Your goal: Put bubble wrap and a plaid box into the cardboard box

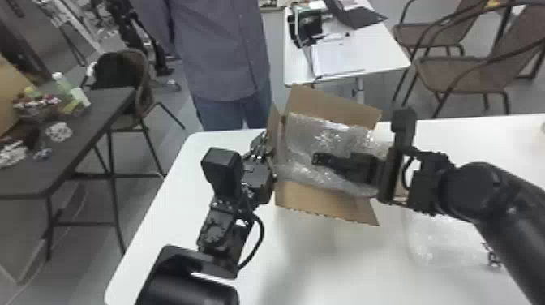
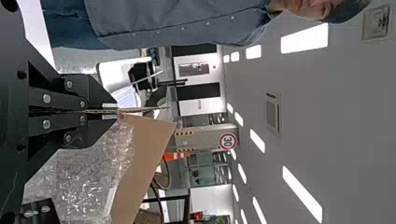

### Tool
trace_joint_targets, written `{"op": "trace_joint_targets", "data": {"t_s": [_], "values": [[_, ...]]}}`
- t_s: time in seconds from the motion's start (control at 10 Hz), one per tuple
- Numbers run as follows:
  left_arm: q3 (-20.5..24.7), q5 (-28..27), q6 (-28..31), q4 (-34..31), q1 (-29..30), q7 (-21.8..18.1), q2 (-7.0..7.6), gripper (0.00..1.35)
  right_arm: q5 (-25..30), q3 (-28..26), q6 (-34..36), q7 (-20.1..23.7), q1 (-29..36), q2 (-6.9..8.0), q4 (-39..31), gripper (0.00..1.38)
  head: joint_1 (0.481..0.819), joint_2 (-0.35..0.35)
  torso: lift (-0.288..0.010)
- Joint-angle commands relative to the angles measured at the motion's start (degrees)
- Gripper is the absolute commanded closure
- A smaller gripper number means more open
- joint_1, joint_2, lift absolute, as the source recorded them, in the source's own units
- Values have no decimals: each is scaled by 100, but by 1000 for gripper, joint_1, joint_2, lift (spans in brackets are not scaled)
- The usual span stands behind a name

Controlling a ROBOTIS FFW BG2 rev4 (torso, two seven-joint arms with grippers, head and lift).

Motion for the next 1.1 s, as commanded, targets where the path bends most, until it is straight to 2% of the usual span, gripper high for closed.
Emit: {"op": "trace_joint_targets", "data": {"t_s": [0.0,0.2,0.5,0.6,0.8,0.9,1.0], "values": [[9,-16,-11,-10,46,8,-15,1222,140,-344,348,-236,346,5,-1110,153,658,281,-107],[18,-24,-11,-10,54,25,-24,1222,-89,-661,1033,-728,531,-114,-1910,153,635,270,-107],[106,-24,-38,-45,125,34,-121,1222,404,-1399,1192,-1211,1366,-404,-3510,153,628,236,-107],[159,-33,-55,-72,169,34,-156,1222,720,-1672,1262,-1343,1709,-510,-4143,153,628,203,-107],[194,-33,-55,-107,213,34,-173,1222,913,-2243,1622,-1449,2403,-668,-5039,154,634,133,-107],[229,-33,-64,-124,239,34,-191,1222,896,-2454,1491,-1449,2851,-730,-5241,156,639,120,-107],[273,-33,-73,-142,283,34,-217,1222,1124,-2454,524,-1370,3484,-809,-5373,168,658,93,-107]]}}
